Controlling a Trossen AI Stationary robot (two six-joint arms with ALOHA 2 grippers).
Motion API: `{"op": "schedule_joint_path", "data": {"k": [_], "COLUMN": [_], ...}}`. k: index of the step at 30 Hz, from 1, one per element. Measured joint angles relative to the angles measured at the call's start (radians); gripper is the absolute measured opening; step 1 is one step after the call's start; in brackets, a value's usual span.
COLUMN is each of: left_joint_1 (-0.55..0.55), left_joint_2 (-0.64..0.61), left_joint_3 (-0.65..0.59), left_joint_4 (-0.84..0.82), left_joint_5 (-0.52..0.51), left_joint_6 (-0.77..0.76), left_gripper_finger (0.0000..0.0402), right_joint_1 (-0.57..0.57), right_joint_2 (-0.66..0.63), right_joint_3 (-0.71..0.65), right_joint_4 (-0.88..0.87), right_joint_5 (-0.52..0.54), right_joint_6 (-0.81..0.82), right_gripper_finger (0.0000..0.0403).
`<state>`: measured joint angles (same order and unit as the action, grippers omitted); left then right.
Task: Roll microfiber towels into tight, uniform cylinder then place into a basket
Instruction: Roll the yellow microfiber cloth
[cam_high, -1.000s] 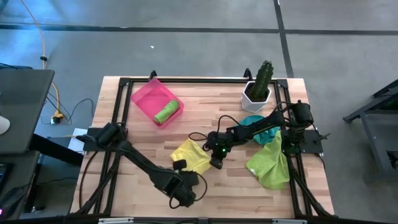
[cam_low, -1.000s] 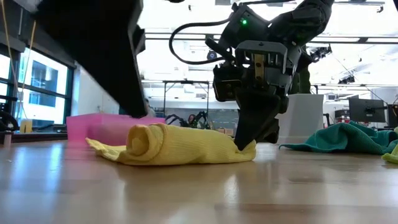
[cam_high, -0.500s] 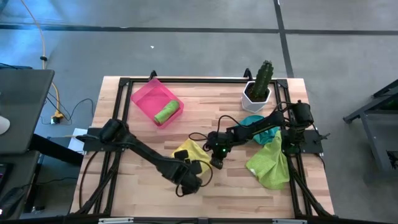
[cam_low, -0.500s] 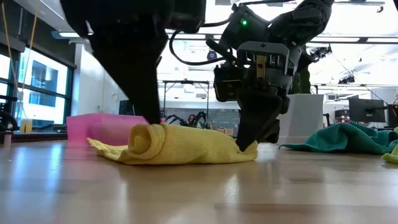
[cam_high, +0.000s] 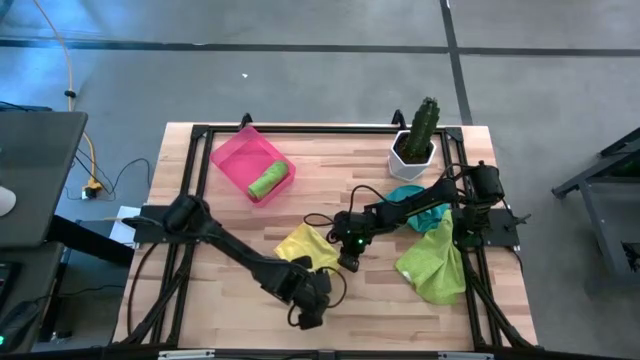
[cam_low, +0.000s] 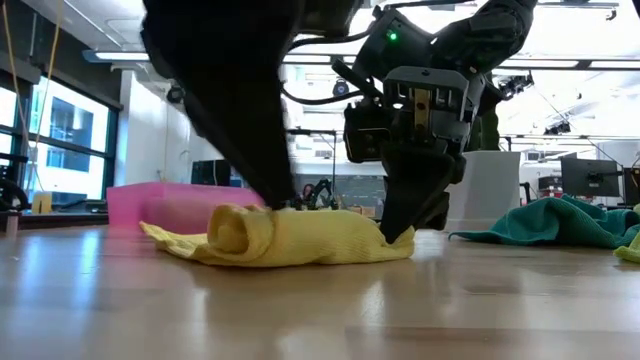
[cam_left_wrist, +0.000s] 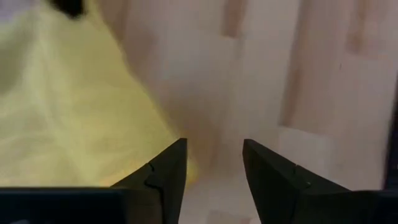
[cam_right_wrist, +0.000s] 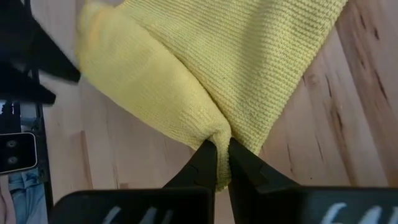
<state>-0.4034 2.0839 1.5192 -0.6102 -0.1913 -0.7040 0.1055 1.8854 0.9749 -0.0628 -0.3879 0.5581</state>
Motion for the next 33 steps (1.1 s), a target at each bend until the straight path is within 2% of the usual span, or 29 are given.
{"op": "schedule_joint_path", "data": {"k": [5, 9, 11, 16, 23, 27, 33], "left_joint_1": [-0.014, -0.026, -0.025, -0.025, -0.022, -0.022, -0.039], "left_joint_2": [0.001, -0.005, -0.005, 0.021, 0.081, 0.093, 0.093], "left_joint_3": [-0.001, 0.0, -0.001, -0.001, 0.004, 0.004, 0.003], "left_joint_4": [-0.014, -0.039, -0.073, -0.123, -0.126, -0.124, -0.121], "left_joint_5": [-0.018, -0.177, -0.202, -0.16, -0.109, -0.077, -0.056], "left_joint_6": [-0.025, -0.005, 0.031, 0.093, 0.07, 0.013, 0.0], "left_gripper_finger": [0.0138, 0.0136, 0.0139, 0.0153, 0.019, 0.0201, 0.0192], "right_joint_1": [0.0, 0.0, 0.0, 0.0, 0.0, 0.0, -0.023], "right_joint_2": [0.0, 0.0, 0.0, 0.0, 0.0, 0.0, -0.062], "right_joint_3": [0.0, 0.0, 0.0, 0.0, 0.0, 0.0, 0.0], "right_joint_4": [0.002, 0.004, 0.004, 0.008, 0.012, 0.012, -0.008], "right_joint_5": [0.0, 0.003, 0.003, 0.004, 0.004, 0.004, -0.005], "right_joint_6": [-0.009, -0.01, -0.016, -0.017, -0.02, -0.118, -0.249], "right_gripper_finger": [0.0005, 0.0005, 0.0005, 0.0014, 0.0053, 0.0063, 0.0064]}}
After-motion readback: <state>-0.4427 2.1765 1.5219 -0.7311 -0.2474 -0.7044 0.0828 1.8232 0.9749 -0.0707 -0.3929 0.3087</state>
